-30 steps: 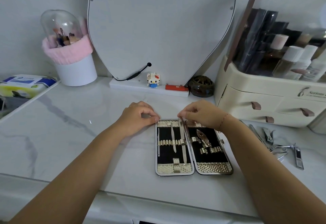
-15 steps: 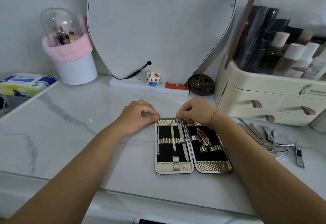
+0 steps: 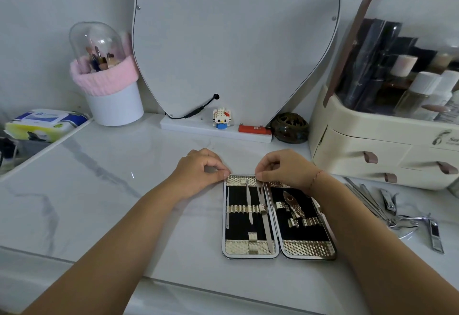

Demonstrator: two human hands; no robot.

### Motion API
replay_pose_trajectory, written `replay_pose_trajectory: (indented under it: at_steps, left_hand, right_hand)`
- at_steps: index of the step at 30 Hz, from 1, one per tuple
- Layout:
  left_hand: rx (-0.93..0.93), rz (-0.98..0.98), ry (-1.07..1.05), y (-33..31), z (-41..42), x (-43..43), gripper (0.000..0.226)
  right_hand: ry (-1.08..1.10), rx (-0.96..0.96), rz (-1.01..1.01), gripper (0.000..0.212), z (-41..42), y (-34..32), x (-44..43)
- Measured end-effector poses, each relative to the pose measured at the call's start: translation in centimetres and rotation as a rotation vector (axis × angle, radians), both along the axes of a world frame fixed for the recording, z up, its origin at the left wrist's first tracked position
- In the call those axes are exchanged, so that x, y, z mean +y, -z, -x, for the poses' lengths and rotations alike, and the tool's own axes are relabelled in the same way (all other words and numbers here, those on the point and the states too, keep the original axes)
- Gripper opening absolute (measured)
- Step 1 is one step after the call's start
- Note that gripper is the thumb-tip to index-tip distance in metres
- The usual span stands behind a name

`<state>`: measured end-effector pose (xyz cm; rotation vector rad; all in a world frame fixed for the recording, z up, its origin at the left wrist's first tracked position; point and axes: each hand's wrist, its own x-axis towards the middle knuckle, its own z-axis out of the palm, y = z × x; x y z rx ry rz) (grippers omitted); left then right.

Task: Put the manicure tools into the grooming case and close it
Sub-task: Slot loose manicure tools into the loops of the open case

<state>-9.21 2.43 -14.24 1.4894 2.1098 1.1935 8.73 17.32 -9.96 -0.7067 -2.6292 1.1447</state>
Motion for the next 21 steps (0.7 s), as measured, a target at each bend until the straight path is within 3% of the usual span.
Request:
replay_pose_trajectory:
  at_steps: [12,19,21]
  left_hand:
    - [-0.004,0.003,0.011,0.0,-0.1,0.1,0.010]
    - [-0.008,-0.004,0.026,0.2,0.2,0.1,0.009]
    - [-0.005,0.001,0.034,0.1,0.2,0.1,0.009]
  right_hand:
    - [0.076,0.068,0.036,0.011,-2.3,-2.2,-0.1]
    - [0.194,-0.112,-0.218,0.003,-12.0,-4.9,0.8]
    - [0.273,-0.157,-0.270,0.012,-14.0,-4.0,1.1]
